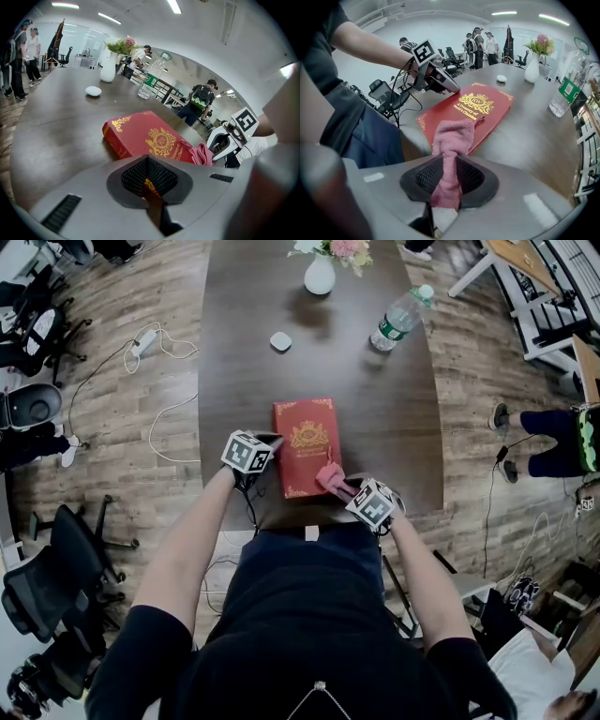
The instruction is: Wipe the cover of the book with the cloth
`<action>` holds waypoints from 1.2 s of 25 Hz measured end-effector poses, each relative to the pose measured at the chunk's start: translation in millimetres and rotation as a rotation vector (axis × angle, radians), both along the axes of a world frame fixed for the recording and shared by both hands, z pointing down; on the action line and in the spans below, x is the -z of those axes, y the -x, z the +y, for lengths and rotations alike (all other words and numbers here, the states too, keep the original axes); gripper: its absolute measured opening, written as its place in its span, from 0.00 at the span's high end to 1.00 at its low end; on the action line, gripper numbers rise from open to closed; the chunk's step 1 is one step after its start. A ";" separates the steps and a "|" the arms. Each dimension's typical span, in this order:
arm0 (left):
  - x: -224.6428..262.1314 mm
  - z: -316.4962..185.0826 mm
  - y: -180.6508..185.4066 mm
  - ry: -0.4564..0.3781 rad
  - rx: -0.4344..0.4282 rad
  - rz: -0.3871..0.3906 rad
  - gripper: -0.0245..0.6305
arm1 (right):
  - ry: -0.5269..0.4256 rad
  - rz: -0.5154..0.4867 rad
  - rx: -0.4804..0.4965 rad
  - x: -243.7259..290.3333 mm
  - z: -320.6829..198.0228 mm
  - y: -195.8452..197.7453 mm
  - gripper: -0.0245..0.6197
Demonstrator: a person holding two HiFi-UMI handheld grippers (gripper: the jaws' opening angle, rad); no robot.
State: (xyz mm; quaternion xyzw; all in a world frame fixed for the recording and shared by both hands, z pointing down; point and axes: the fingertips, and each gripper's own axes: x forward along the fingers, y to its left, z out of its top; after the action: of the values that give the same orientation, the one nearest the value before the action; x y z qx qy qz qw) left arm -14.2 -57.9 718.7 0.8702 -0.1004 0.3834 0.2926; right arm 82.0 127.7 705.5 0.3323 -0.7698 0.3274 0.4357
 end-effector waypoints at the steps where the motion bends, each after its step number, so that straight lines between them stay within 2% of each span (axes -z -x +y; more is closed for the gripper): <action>1: 0.1 0.1 0.1 -0.001 -0.001 0.000 0.97 | 0.002 -0.003 0.002 -0.6 0.3 1.2 0.81; 7: -1.2 0.4 -1.0 -0.002 -0.003 -0.002 0.97 | -0.012 -0.014 0.036 4.0 -3.6 12.7 0.81; 30: 0.2 0.3 -1.3 -0.001 -0.010 0.000 0.97 | -0.002 -0.090 0.226 -3.3 -21.3 98.0 0.81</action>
State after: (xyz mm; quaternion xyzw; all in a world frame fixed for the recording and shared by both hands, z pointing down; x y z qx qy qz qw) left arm -12.9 -57.5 718.5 0.8709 -0.0959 0.3848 0.2904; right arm -16.0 106.4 708.8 0.2287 -0.8217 0.2898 0.4343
